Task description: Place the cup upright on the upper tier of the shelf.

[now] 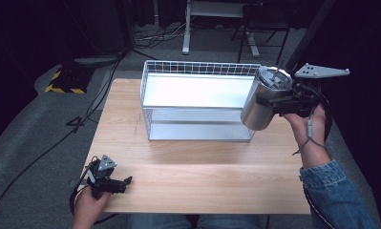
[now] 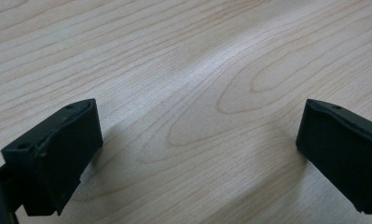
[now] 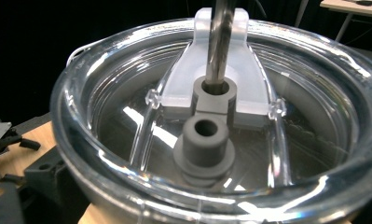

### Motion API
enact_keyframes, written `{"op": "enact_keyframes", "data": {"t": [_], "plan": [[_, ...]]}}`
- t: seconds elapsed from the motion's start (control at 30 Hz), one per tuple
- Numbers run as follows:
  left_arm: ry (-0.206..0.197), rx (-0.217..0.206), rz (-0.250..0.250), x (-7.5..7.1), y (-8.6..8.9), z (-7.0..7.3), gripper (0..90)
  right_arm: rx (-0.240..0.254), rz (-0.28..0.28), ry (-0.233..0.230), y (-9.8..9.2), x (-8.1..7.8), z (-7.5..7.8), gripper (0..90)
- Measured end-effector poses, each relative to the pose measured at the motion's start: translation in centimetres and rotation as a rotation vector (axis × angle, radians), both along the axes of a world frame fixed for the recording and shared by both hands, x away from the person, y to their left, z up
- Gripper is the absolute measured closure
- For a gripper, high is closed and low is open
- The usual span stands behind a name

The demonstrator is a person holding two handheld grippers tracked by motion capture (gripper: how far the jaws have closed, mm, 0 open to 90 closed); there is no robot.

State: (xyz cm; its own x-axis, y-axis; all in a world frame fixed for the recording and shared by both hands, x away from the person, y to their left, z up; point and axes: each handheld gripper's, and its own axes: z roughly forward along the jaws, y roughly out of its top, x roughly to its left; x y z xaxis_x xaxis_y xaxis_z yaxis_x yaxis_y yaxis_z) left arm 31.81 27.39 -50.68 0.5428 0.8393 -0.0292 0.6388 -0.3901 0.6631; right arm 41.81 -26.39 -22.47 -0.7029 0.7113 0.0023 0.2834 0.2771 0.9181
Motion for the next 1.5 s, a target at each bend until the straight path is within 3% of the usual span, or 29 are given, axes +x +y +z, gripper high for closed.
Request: {"op": "enact_keyframes", "data": {"t": [0.17,0.47,0.77,1.0,1.23,1.5], "plan": [[0.0,-0.001,0.001,0.0,0.0,0.0,0.6,0.007,-0.008,0.003,0.8,1.3,1.2,3.7],[0.0,0.0,0.001,0.0,0.0,0.0,0.6,0.0,-0.016,0.008,2.4,3.4,2.1,3.7],[0.0,0.0,0.001,0.0,0.0,0.0,0.6,0.004,0.009,0.003,5.7,5.7,3.3,3.7],[0.0,0.0,0.001,0.0,0.0,0.0,0.6,0.011,0.013,0.006,7.2,7.1,3.4,3.7],[-0.003,0.0,0.002,0.0,0.0,0.0,0.6,-0.021,0.003,-0.004,8.8,8.4,3.2,3.7],[-0.001,-0.002,0.002,0.0,0.0,0.0,0.6,0.012,0.013,0.015,10.3,9.8,2.7,3.7]]}}
